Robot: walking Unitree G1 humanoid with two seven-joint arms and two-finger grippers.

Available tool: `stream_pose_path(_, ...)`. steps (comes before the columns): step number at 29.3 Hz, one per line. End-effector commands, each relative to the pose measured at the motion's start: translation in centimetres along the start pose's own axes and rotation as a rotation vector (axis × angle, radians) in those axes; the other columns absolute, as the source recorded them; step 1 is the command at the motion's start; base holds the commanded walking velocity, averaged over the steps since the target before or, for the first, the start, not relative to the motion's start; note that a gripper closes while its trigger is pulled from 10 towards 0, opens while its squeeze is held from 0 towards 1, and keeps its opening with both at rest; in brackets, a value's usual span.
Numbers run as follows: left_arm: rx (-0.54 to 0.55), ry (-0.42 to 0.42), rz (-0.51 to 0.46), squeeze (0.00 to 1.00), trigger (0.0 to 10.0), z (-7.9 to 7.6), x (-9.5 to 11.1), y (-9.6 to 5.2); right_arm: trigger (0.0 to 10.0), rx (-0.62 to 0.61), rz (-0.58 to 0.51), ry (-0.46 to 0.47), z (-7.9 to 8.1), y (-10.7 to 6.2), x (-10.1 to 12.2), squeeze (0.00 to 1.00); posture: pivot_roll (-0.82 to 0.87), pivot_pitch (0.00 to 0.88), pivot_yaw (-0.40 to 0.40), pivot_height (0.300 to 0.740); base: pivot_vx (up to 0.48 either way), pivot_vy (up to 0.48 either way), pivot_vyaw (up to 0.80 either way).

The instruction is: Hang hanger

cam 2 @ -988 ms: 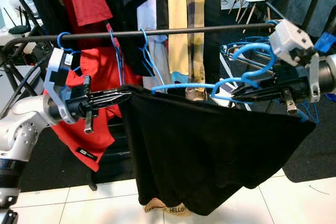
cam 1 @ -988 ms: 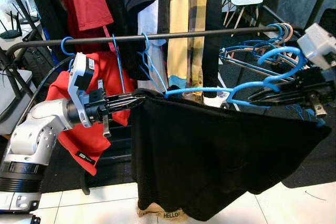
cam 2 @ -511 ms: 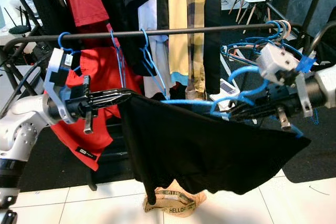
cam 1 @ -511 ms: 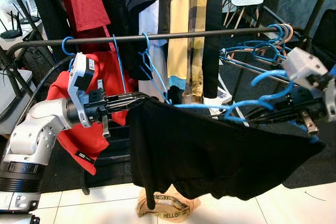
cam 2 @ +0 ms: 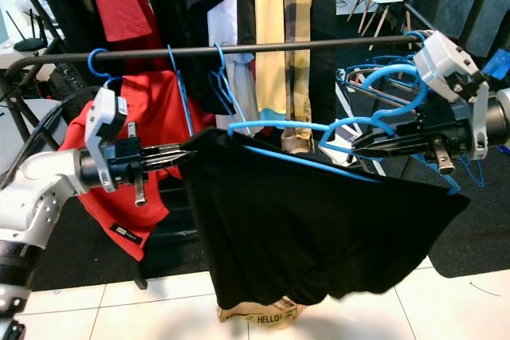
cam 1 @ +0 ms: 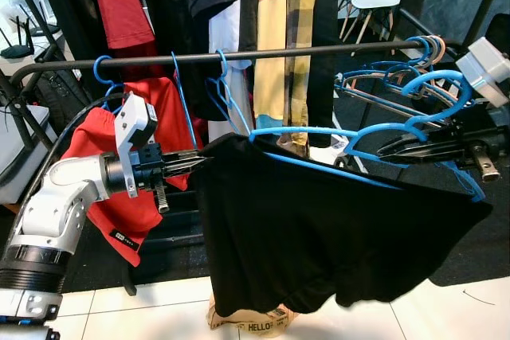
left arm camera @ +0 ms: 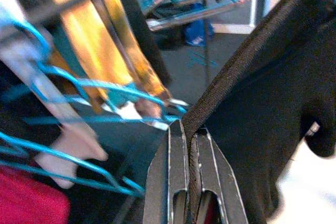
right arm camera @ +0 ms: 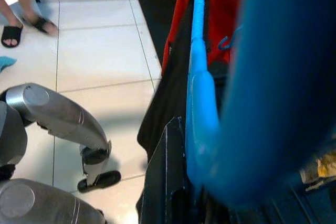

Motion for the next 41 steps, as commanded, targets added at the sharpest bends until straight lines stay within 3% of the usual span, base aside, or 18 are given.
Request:
stream_pose_path(1,0.099,-0.012,0.078,0.0,0.0,1.1,-1.4,-1.3,0.0,-0.031,-0.018,-0.015,0.2,-1.2,0.7,0.0,-0.09,0.009,0.05,0.74,0.0,0.0,0.0)
stream_pose_path(11,0.174,0.036,0.039,0.0,0.0,2.1,-0.4,-0.8,0.0,-0.016,0.049,0.032,0.3,-0.4,-1.1,0.0,-0.09,0.013,0.049,0.74,0.0,0.0,0.0)
stream_pose_path(13,0.228,0.088,-0.031,0.0,0.0,3.0,1.3,-0.1,0.0,0.026,0.124,0.066,0.5,1.0,-2.9,0.0,-0.09,0.014,0.047,0.74,0.0,0.0,0.0)
stream_pose_path(15,0.228,0.088,-0.031,0.0,0.0,3.0,1.3,-0.1,0.0,0.026,0.124,0.066,0.5,1.0,-2.9,0.0,-0.09,0.014,0.047,0.74,0.0,0.0,0.0)
stream_pose_path(17,0.259,0.156,-0.118,0.0,0.0,3.3,3.3,0.7,0.0,0.066,0.165,0.093,0.9,2.2,-4.1,0.0,-0.09,0.014,0.045,0.74,0.0,0.0,0.0)
stream_pose_path(21,0.265,0.191,-0.156,0.0,0.0,3.2,4.1,1.1,0.0,0.08,0.177,0.104,1.0,2.7,-4.5,0.0,-0.09,0.014,0.045,0.74,0.0,0.0,0.0)
stream_pose_path(25,0.238,0.206,-0.26,0.0,0.0,2.1,5.9,2.1,0.0,0.113,0.204,0.119,1.4,3.6,-5.4,0.0,-0.09,0.016,0.042,0.74,0.0,0.0,0.0)
stream_pose_path(27,0.193,0.173,-0.325,0.0,0.0,1.2,6.8,2.6,0.0,0.118,0.217,0.122,1.5,4.0,-5.8,0.0,-0.09,0.017,0.04,0.74,0.0,0.0,0.0)
stream_pose_path(29,0.193,0.173,-0.325,0.0,0.0,1.2,6.8,2.6,0.0,0.118,0.217,0.122,1.5,4.0,-5.8,0.0,-0.09,0.017,0.04,0.74,0.0,0.0,0.0)
stream_pose_path(31,0.13,0.137,-0.373,0.0,0.0,0.3,7.4,2.7,0.0,0.1,0.221,0.117,1.3,3.9,-5.9,0.0,-0.09,0.017,0.04,0.74,0.0,0.0,0.0)
stream_pose_path(32,0.044,0.097,-0.404,0.0,0.0,-0.8,7.8,2.6,0.0,0.07,0.208,0.106,0.9,3.7,-5.6,0.0,-0.09,0.017,0.04,0.74,0.0,0.0,0.0)
stream_pose_path(34,-0.116,0.07,-0.371,0.0,0.0,-2.8,7.0,2.2,0.0,0.003,0.161,0.08,0.0,2.9,-4.6,0.0,-0.09,0.018,0.039,0.74,0.0,0.0,0.0)
stream_pose_path(35,-0.135,0.07,-0.333,0.0,0.0,-3.0,6.3,2.0,0.0,-0.024,0.143,0.071,-0.3,2.4,-4.1,0.0,-0.08,0.017,0.039,0.74,0.0,0.0,0.0)
stream_pose_path(37,-0.135,0.07,-0.333,0.0,0.0,-3.0,6.3,2.0,0.0,-0.024,0.143,0.071,-0.3,2.4,-4.1,0.0,-0.08,0.017,0.039,0.74,0.0,0.0,0.0)
stream_pose_path(38,-0.115,0.085,-0.262,0.0,0.0,-2.6,5.0,1.5,0.0,-0.067,0.118,0.059,-0.6,1.5,-3.5,0.0,-0.08,0.02,0.039,0.74,0.0,0.0,0.0)
stream_pose_path(41,-0.092,0.102,-0.196,0.0,0.0,-2.1,3.7,1.0,0.0,-0.104,0.098,0.05,-0.9,0.6,-2.9,0.0,-0.08,0.021,0.04,0.74,0.0,0.0,0.0)
Point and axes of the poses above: a point about 5 cm out from each wrist's last joint towards the gripper, its own y axis pointing out of the wrist towards the gripper, its own x axis along the axis of the wrist's last joint, z = x × y, the point moved 2 cm from there along y, pointing out of the wrist towards the gripper, and after that the axes turned 14 degrees about y, right-handed, at the moved point
